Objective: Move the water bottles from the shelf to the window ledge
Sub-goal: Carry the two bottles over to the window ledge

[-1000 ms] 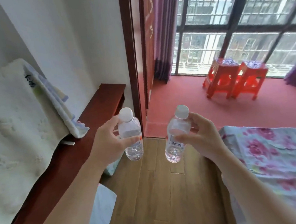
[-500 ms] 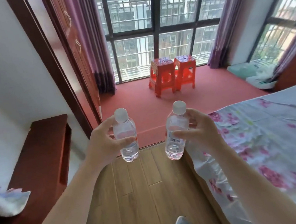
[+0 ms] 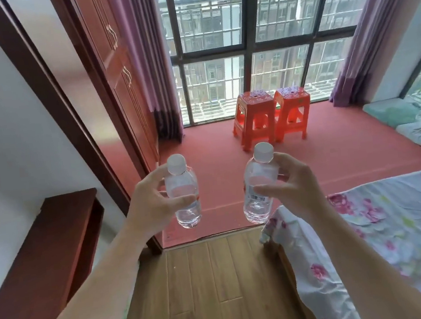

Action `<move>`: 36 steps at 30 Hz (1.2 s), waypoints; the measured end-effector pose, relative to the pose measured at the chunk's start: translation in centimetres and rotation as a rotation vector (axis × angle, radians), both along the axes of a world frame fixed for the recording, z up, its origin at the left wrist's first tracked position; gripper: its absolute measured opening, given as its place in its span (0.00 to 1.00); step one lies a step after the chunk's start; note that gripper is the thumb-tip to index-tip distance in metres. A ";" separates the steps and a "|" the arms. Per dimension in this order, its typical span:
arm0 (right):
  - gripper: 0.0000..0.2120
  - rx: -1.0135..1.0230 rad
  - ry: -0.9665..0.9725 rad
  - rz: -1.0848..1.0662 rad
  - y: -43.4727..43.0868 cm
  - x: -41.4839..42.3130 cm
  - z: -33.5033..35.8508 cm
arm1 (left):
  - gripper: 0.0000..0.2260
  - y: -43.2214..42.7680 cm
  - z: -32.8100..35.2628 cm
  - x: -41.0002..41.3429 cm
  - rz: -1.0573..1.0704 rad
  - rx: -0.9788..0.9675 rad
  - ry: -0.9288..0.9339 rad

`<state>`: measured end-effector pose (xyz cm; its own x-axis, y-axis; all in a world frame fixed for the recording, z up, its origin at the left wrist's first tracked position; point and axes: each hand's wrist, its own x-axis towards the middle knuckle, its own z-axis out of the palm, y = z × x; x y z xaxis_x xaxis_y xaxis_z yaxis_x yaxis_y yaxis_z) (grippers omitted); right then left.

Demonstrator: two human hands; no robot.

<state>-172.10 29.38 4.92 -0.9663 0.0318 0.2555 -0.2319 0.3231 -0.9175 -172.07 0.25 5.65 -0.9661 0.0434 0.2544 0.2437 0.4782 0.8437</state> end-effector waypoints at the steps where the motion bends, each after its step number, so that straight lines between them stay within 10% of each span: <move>1: 0.35 -0.007 -0.004 0.004 0.1 -1.3 -0.1 | 0.30 0.1 0.0 -1.2 0.001 0.003 -0.005; 19: 0.35 0.024 -0.058 -0.262 -1.5 -24.9 -1.5 | 0.33 -0.5 -2.6 -33.8 -0.183 0.032 -0.042; 36: 0.28 -0.012 -0.118 -0.576 12.1 -42.7 -2.7 | 0.30 16.9 -2.9 -58.6 -0.485 0.018 -0.085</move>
<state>-214.81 41.49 2.25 -0.8144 0.5623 0.1434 0.0818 0.3559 -0.9309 -230.69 17.13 2.75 -0.8532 0.4894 0.1805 0.3648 0.3124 0.8771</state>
